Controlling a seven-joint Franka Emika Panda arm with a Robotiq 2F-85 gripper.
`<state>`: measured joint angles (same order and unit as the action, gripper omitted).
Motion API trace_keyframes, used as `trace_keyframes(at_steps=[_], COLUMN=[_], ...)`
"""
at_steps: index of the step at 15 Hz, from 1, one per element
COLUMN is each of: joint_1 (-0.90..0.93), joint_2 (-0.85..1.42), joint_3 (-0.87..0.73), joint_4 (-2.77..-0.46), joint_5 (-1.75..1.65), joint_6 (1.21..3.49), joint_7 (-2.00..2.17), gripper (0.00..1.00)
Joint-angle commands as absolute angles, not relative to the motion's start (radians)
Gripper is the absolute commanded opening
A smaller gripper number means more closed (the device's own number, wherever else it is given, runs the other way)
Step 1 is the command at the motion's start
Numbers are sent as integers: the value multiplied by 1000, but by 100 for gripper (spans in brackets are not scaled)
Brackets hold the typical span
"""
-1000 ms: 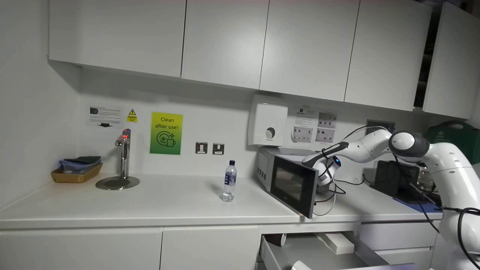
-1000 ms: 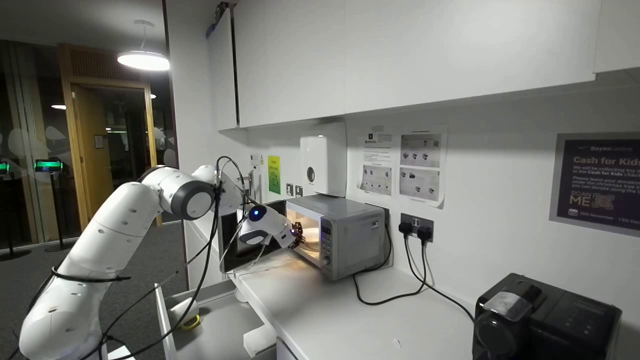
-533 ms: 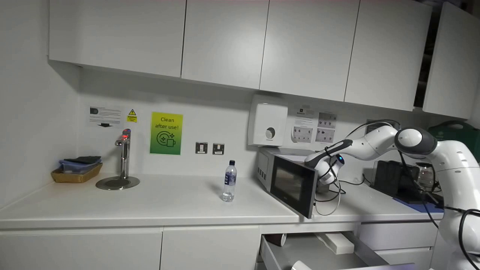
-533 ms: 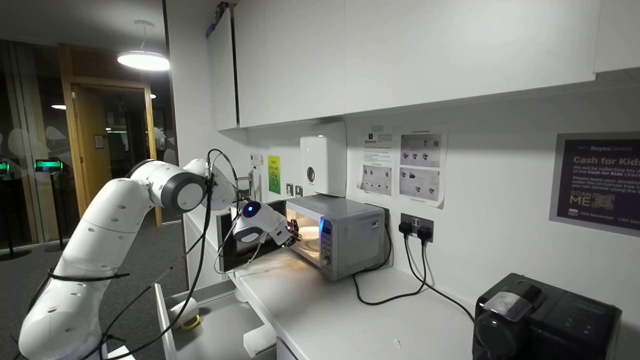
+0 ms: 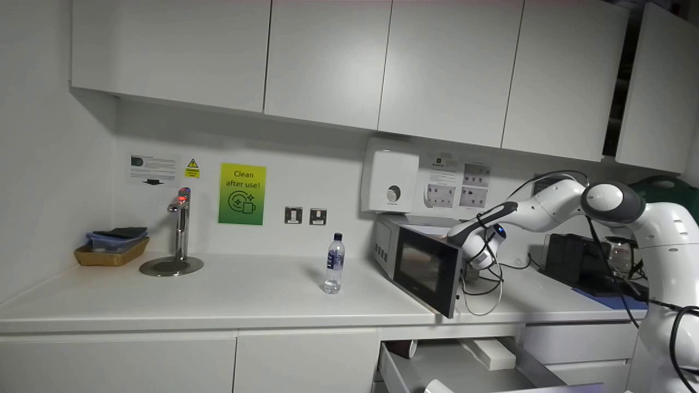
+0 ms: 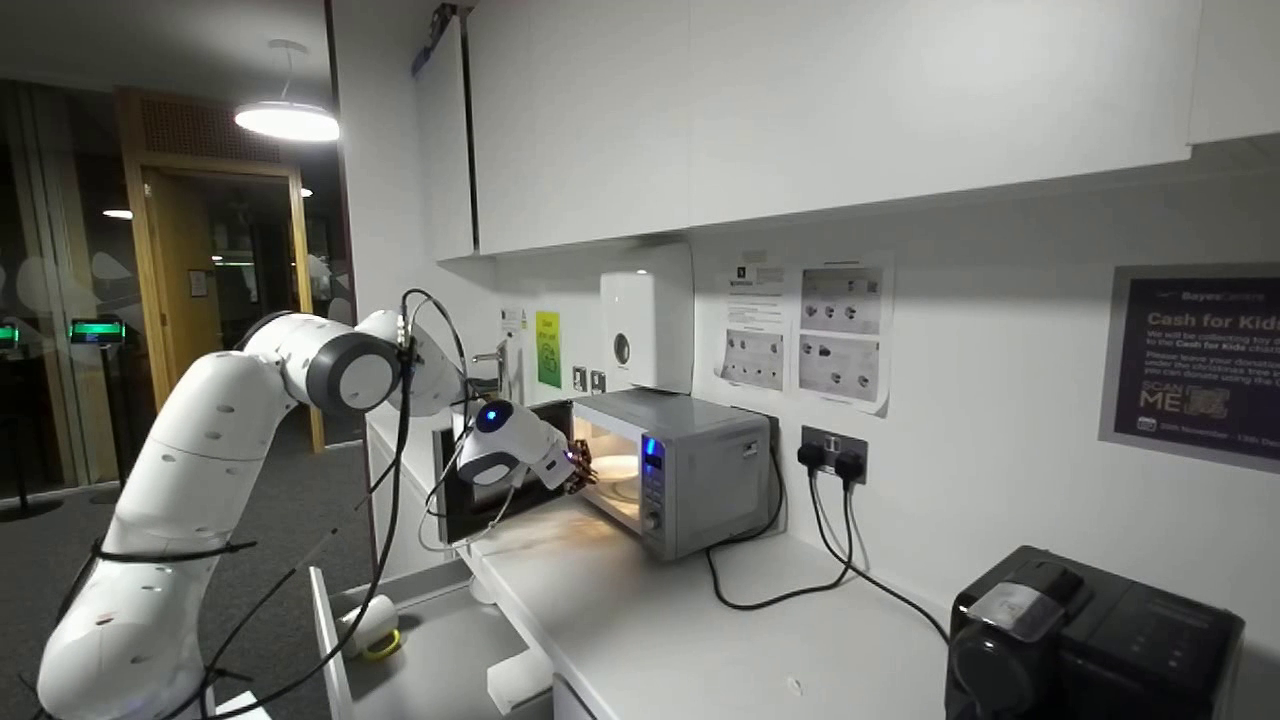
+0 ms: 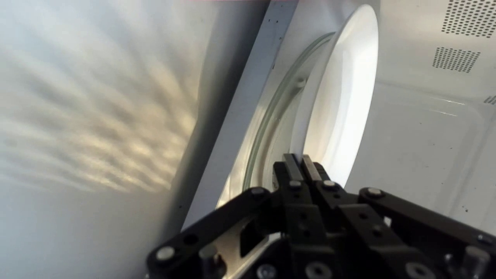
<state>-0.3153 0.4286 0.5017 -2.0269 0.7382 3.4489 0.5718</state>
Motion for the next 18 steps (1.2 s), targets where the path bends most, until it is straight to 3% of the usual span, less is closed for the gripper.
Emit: trace_keyframes(at_steps=[1,18], joint_1=[-337,-316], joint_2=[342,351], joint_3=[516,502], joint_4=[-2085,-2070], joint_5=[759,759], joint_6=[3426,3449], joint_7=[584,580], gripper=[1,3])
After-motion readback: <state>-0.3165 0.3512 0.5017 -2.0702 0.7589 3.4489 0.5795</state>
